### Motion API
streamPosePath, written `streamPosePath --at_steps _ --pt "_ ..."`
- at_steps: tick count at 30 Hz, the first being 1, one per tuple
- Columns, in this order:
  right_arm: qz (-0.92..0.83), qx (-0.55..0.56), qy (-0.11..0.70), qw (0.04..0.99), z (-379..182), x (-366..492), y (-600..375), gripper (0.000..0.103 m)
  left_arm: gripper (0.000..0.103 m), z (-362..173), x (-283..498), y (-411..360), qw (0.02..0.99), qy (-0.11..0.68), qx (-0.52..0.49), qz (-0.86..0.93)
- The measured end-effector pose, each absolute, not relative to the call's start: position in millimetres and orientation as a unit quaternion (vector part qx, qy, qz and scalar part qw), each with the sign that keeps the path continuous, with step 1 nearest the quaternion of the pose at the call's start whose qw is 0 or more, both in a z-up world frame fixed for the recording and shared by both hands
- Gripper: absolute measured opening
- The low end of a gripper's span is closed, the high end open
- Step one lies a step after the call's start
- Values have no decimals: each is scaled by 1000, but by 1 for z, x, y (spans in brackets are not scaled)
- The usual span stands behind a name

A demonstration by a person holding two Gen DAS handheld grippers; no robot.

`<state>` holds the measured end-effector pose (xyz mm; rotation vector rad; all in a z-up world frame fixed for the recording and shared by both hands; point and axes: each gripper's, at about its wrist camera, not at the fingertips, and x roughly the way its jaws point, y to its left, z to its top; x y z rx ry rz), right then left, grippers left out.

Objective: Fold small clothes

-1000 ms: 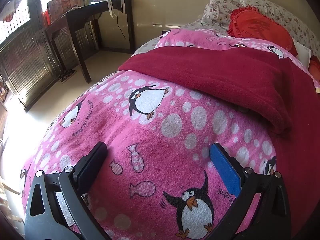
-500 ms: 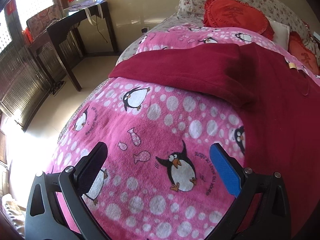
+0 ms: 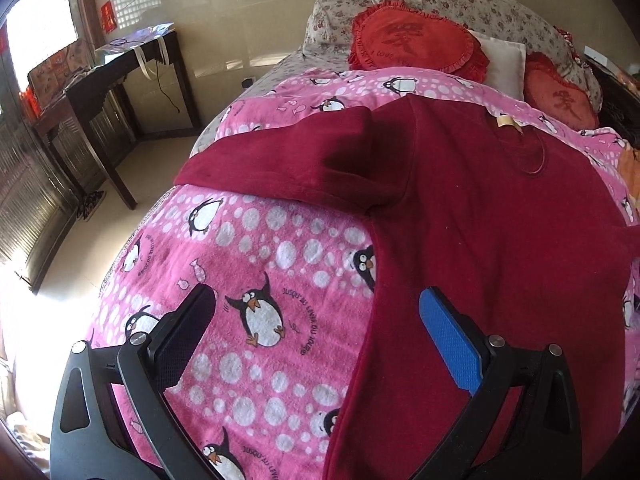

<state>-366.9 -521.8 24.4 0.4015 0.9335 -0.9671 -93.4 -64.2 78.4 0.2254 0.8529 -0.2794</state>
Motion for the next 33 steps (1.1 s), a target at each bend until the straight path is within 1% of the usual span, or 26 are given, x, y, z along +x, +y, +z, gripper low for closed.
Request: streamPosePath --at_steps 6,9,11,14,19,21,25,33 --pt "-449 174 436 760 25 -365 -524 103 102 84 -105 -74 896 406 110 -144" --pt "-430 190 438 766 38 -369 -512 102 102 89 -110 -78 899 395 116 -149" --pt "-402 207 435 779 53 -371 -499 102 102 92 -112 -80 901 389 120 -153" --pt "-369 168 456 792 86 -360 -466 102 103 94 -113 -84 900 388 116 -159" --pt "-283 156 435 840 134 -341 -409 102 102 99 -114 -91 901 385 108 -169" --pt "-268 134 428 853 145 -327 -386 102 102 100 -115 -93 901 384 107 -171" --pt "-249 94 419 868 149 -293 -346 102 103 104 -115 -96 900 383 108 -178" --pt "-224 84 425 873 146 -258 -313 102 102 102 -110 -100 899 383 108 -181"
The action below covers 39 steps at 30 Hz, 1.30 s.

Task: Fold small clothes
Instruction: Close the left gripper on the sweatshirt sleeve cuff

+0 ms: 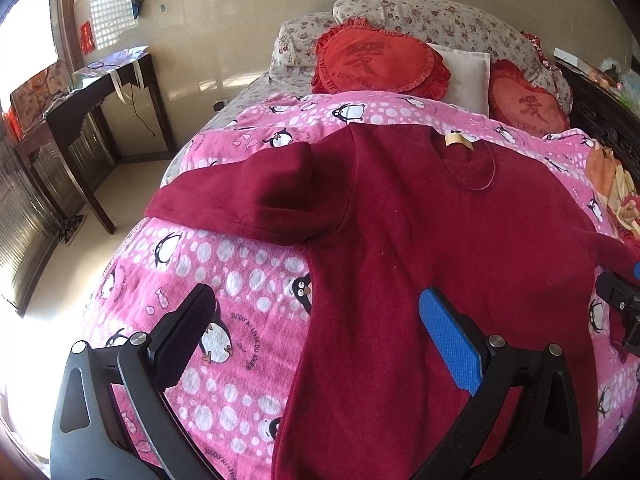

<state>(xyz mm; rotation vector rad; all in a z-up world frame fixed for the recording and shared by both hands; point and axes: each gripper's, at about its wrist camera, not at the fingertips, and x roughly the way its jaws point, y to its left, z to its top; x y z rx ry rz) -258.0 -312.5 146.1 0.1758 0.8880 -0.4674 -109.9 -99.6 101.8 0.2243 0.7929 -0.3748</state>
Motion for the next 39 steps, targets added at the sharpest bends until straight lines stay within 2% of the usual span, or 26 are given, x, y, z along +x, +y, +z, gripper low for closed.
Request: streamPosePath --at_steps 39 --pt "-179 86 461 865 107 -173 -279 102 102 76 -52 -78 892 422 74 -146"
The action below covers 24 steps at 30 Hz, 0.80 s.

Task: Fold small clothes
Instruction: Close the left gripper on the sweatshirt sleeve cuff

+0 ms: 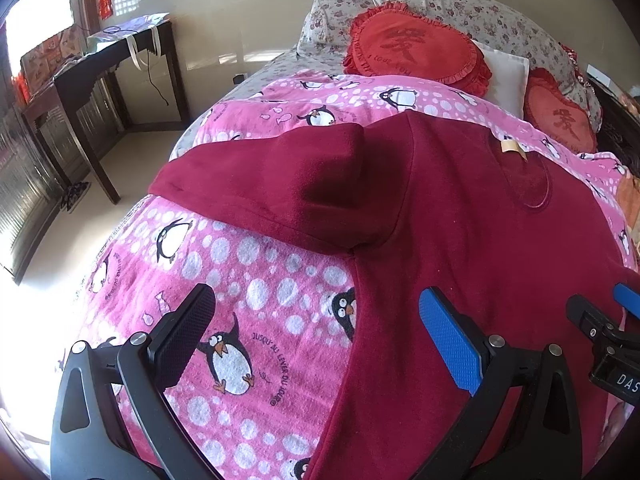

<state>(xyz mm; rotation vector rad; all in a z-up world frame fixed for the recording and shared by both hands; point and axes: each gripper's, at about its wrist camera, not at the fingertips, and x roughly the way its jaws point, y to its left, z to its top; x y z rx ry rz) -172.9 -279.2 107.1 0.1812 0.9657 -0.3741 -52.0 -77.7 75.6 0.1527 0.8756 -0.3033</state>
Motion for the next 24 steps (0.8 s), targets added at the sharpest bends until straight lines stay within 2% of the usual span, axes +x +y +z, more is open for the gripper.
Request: streamPosePath --at_steps 12,24 --pt "-156 79 470 865 99 -151 -265 102 102 70 -13 -44 890 439 40 -117" --pt "-132 82 480 863 89 -132 -253 102 102 51 98 47 862 484 -135 -64"
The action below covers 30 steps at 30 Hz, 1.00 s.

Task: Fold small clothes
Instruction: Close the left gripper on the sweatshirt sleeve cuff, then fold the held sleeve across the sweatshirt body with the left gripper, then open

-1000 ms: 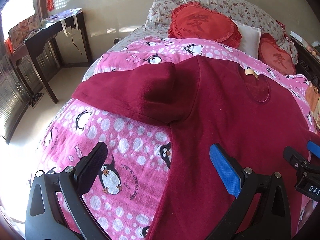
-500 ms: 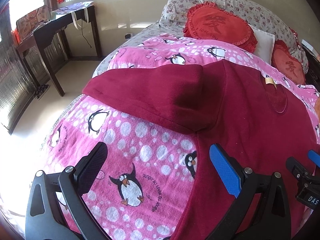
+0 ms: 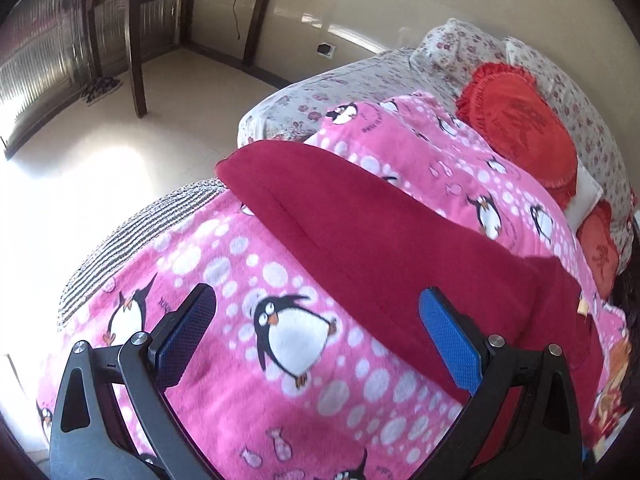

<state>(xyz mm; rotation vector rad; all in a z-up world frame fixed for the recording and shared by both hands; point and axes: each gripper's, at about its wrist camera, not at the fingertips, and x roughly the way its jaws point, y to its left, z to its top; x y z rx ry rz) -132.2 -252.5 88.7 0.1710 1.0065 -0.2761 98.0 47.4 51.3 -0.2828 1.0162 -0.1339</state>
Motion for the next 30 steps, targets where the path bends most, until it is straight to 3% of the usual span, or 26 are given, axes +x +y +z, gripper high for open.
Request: streamPosePath --at_steps 9,11,12,14,18,23,30 --pt "-125 91 489 858 80 -122 -255 102 86 15 171 73 824 513 -238 -42" --pt "-126 92 491 857 78 -121 -256 102 75 14 178 72 831 505 -232 -34" --pt "-126 94 493 856 76 -120 -257 102 60 11 182 71 831 507 -227 -34" --pt "-126 98 495 854 74 -120 -258 102 46 7 187 71 830 515 -214 -27" --pt "-128 108 495 852 74 -123 -265 102 8 21 180 78 836 500 -222 -41" --pt "-141 120 483 856 81 -132 -281 102 8 91 139 48 862 442 -210 -132" --pt "-173 149 454 861 102 -160 -315 102 8 168 59 -64 867 387 -133 -284"
